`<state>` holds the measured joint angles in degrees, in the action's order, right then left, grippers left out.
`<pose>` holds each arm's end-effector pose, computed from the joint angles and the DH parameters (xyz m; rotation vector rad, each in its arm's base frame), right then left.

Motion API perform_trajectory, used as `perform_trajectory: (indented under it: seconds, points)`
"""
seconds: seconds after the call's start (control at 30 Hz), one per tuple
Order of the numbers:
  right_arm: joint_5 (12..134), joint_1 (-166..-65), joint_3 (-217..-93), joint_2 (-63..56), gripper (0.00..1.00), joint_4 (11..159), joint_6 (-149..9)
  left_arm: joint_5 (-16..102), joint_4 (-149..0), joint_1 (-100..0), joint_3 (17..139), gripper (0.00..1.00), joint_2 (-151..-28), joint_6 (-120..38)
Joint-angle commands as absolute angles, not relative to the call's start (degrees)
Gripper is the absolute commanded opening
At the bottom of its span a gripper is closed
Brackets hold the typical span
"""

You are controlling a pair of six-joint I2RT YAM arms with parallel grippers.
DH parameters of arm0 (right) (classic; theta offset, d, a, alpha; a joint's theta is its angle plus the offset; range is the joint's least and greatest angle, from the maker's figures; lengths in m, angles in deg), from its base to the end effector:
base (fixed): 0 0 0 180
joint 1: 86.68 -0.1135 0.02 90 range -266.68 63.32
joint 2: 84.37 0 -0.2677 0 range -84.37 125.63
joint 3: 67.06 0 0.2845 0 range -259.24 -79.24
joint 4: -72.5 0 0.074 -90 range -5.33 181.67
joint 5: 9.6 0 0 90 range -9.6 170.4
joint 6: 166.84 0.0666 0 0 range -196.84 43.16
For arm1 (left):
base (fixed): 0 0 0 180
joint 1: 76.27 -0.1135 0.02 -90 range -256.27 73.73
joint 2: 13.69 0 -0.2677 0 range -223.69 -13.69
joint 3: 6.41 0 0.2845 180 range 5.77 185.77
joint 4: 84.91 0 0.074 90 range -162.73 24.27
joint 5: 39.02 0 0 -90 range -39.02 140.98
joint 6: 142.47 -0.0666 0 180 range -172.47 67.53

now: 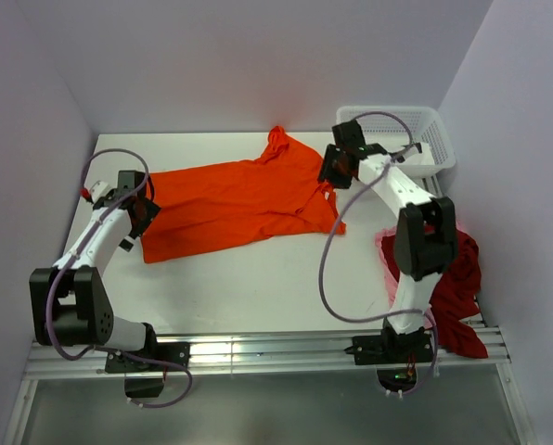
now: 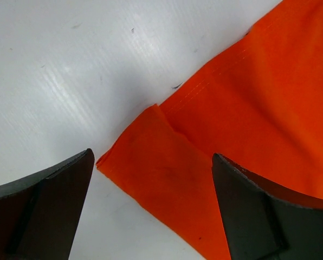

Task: Roll the t-shirts
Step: Fold the tshirt

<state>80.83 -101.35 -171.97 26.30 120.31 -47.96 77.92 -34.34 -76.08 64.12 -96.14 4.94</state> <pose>0.4655 0.1213 0.2223 0.3163 2.5122 0.3003 0.3249 0.0291 0.2018 -1.3221 2.1186 0.2293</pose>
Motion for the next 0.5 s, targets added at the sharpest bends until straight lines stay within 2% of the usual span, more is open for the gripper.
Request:
perform_trajectory:
  seconds: [0.0, 0.2, 0.47]
  points:
    - [80.9, -100.3, -160.2, 15.1, 0.51, 112.5, -48.1, 75.2, -36.4, -76.2, 58.9, 0.95, -93.1, 3.2]
    - [81.8, -100.1, -143.3, 5.2, 0.5, 105.9, -50.5, 72.1, -41.0, -76.2, 51.6, 0.94, -91.3, 3.0]
    - [84.0, -100.4, -137.6, 6.4, 0.48, 104.5, -50.4, 70.5, -43.2, -76.2, 49.8, 0.93, -92.9, 2.7]
